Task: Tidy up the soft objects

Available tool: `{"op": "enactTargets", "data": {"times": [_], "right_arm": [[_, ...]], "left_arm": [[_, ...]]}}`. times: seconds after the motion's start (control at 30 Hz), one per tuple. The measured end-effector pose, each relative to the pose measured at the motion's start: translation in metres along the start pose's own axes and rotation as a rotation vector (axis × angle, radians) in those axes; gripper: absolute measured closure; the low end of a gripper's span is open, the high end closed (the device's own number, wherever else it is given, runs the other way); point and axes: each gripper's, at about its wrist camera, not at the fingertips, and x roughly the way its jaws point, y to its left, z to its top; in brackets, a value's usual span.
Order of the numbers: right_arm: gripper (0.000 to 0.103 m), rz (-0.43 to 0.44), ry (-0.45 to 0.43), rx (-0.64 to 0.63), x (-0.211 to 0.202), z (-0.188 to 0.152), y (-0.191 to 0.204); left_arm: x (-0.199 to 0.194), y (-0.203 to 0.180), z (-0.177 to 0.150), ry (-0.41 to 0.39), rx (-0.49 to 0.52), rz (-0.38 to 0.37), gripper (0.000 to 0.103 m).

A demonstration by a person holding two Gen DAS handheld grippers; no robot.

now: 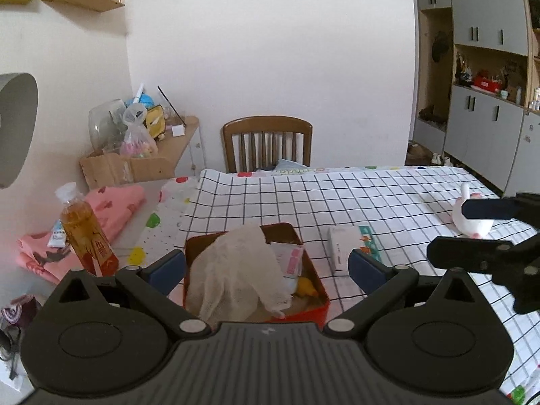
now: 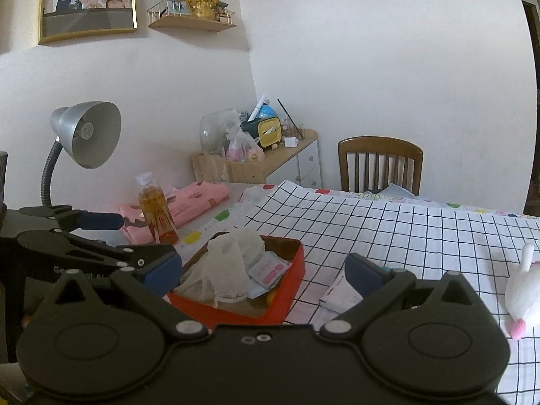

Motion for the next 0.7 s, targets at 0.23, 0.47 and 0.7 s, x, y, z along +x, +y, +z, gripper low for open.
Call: {"op": "enactTargets", "data": {"times": [0.23,0.47,0.7], "right_arm": [[0.000,-0.053,-0.022,0.037,-0.012,-0.009,0.000],[0.000,-0.108,-0.040,0.064,-0.022,-0.017,-0.001],[0.000,-0.136,-0.038,0.082,-0.023,-0.022,-0.001]], "left_arm": [[-0.009,-0.004,-0.006,0.002,-0.027,-0.031,0.000],[-0.013,-0.006,-0.009,0.007,-0.053,-0.062,0.000],[-0.013,-0.007,-0.010,0.007,-0.056,-0.078,0.000]]}}
